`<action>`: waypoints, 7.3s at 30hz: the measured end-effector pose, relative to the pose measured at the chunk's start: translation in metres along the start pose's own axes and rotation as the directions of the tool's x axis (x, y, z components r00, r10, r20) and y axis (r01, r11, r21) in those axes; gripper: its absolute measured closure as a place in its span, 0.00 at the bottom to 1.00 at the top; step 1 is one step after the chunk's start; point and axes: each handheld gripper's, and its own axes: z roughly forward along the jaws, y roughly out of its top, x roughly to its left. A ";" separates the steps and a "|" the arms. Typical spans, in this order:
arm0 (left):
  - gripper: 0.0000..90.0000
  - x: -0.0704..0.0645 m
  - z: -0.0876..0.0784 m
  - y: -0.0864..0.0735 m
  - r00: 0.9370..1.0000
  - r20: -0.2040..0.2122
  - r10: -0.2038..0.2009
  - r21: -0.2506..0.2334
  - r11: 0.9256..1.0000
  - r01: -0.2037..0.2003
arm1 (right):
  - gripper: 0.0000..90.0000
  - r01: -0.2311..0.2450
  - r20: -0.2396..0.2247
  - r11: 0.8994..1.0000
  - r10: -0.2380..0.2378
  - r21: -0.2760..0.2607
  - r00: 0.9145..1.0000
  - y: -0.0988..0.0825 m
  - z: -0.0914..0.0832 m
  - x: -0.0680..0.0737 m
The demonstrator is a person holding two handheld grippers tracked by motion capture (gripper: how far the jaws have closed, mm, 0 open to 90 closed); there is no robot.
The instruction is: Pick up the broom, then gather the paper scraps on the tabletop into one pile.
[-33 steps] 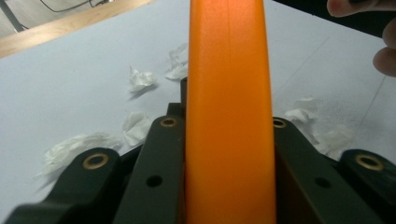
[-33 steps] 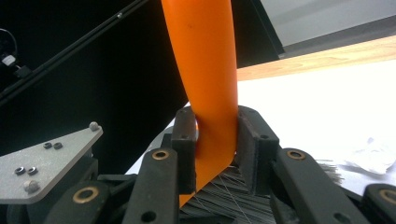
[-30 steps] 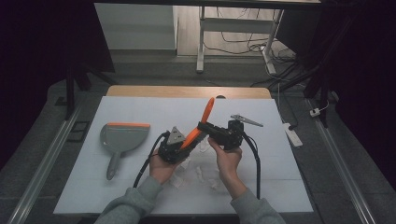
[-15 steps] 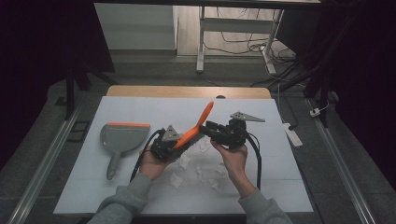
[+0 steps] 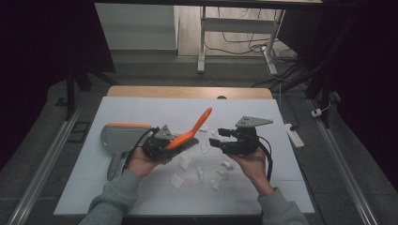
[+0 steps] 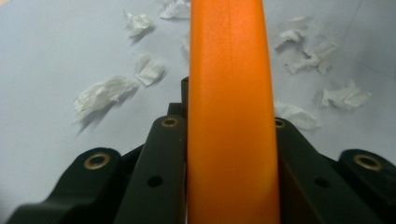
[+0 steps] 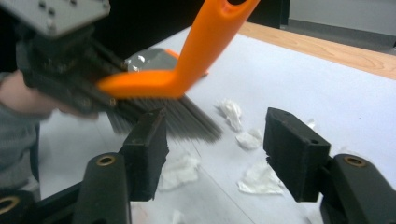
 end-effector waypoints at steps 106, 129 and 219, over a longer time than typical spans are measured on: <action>0.40 0.001 -0.074 -0.109 0.968 -0.207 -0.145 -0.064 0.989 0.135 | 0.78 0.227 0.045 0.910 -0.258 0.348 0.965 -0.001 0.000 -0.043; 0.42 0.004 -0.074 -0.125 0.966 -0.197 -0.169 -0.088 0.984 0.155 | 0.78 0.143 0.212 0.938 -0.217 0.317 0.953 -0.001 -0.026 -0.080; 0.40 0.011 -0.069 -0.132 0.965 -0.174 -0.195 -0.117 0.977 0.177 | 0.79 0.186 0.086 0.642 -0.368 0.744 0.926 0.049 0.117 -0.102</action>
